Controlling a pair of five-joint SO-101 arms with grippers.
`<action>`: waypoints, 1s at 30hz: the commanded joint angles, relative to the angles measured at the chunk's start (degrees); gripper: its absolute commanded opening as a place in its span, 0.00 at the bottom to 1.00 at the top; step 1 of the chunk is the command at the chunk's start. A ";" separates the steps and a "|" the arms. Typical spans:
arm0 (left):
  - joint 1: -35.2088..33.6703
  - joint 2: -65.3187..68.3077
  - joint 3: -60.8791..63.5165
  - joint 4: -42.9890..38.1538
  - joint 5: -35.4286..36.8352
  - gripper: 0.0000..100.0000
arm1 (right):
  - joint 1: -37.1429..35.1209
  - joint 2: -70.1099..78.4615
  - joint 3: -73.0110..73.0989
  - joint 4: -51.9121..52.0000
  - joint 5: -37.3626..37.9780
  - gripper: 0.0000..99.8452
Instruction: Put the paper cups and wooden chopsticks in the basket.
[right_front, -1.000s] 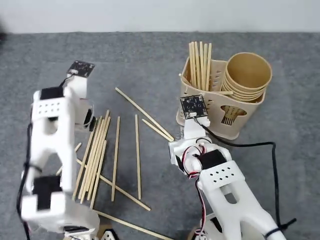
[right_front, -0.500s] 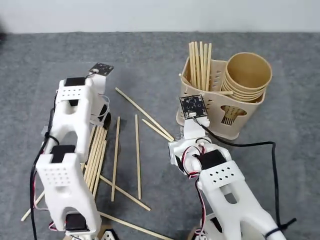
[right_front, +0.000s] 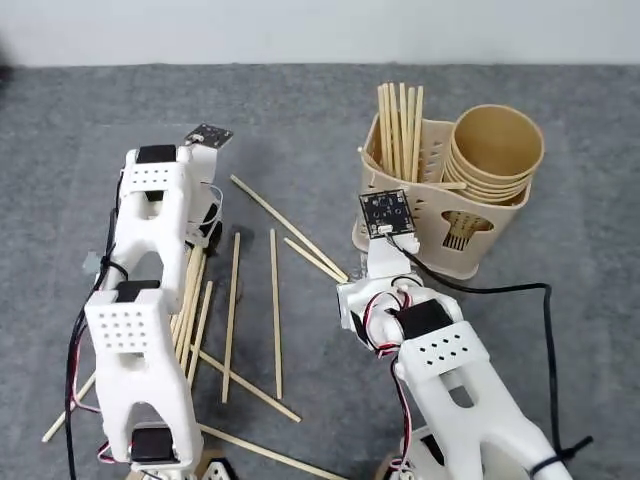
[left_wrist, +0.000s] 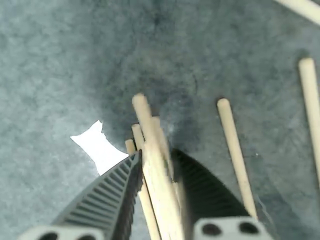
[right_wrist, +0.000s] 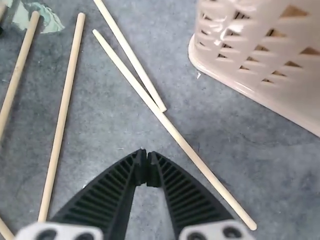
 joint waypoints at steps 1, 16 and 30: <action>0.09 2.99 -4.18 3.34 -0.62 0.01 | 0.84 -1.45 -0.53 -0.92 -0.62 0.01; 2.46 5.45 -18.68 11.78 -0.35 0.01 | 0.84 -1.45 -0.44 -0.92 -0.62 0.01; 5.10 -6.07 -21.23 11.78 -0.26 0.01 | 0.84 -1.45 -0.44 -0.84 -0.35 0.01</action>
